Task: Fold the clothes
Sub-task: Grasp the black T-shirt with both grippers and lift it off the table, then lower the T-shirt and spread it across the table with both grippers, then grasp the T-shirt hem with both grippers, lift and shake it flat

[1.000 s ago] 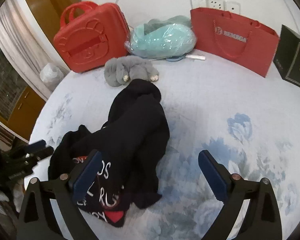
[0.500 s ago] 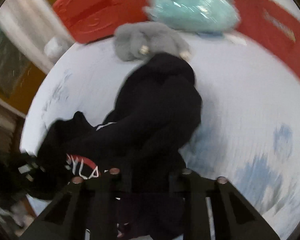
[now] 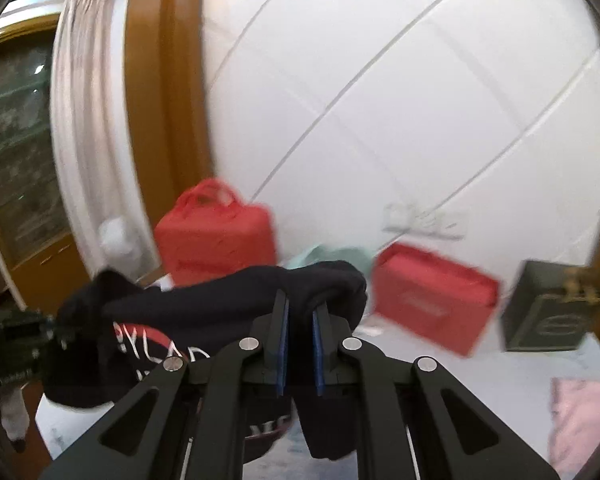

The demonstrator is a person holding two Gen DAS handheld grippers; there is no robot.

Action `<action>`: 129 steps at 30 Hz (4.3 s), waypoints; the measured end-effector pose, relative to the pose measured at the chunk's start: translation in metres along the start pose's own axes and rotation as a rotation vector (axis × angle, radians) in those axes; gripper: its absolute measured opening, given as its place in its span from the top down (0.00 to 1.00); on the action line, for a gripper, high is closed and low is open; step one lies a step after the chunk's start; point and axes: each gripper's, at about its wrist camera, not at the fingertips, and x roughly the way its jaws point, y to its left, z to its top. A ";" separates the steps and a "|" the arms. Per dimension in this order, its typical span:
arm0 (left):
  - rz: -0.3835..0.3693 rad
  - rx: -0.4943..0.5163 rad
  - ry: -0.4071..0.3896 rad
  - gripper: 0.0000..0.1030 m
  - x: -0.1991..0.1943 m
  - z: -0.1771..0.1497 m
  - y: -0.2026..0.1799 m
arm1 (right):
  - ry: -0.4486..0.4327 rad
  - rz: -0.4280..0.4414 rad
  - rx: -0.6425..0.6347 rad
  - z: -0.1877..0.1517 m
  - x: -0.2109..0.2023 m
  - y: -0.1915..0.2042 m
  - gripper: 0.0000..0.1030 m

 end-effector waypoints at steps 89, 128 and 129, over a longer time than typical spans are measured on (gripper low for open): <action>0.034 -0.015 0.606 0.54 0.117 -0.200 0.033 | 0.725 -0.009 0.201 -0.265 0.014 -0.103 0.18; 0.402 -0.486 0.393 0.64 0.047 -0.158 0.269 | 0.367 0.147 -0.128 -0.071 0.132 0.048 0.27; 0.371 -0.473 0.405 0.63 0.052 -0.161 0.260 | 0.388 0.111 -0.083 -0.087 0.123 0.030 0.25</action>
